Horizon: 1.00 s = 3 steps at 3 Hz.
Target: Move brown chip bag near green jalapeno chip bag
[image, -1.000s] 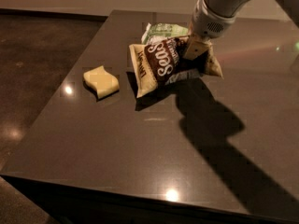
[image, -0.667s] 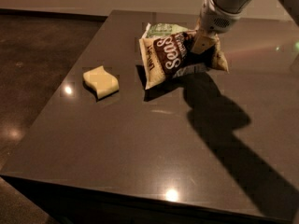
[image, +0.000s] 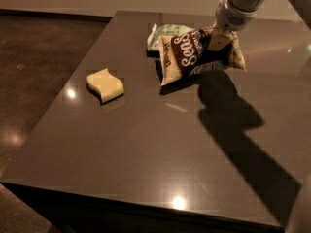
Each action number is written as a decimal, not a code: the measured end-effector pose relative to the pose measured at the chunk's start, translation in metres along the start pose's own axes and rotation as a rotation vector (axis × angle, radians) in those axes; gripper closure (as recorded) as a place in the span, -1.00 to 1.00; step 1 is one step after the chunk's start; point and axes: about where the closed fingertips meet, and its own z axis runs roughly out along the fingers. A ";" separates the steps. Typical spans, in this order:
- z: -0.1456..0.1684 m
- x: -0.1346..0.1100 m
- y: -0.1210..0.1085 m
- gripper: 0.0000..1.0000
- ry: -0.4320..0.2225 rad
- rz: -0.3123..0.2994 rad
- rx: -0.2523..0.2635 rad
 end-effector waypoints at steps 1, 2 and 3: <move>0.002 0.008 -0.008 0.08 0.028 0.011 0.013; 0.005 0.011 -0.011 -0.49 0.048 0.007 0.019; 0.008 0.010 -0.010 -1.00 0.046 0.006 0.015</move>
Offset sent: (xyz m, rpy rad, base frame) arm 0.0118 -0.0163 -0.0003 -0.0607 -0.0127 -0.0365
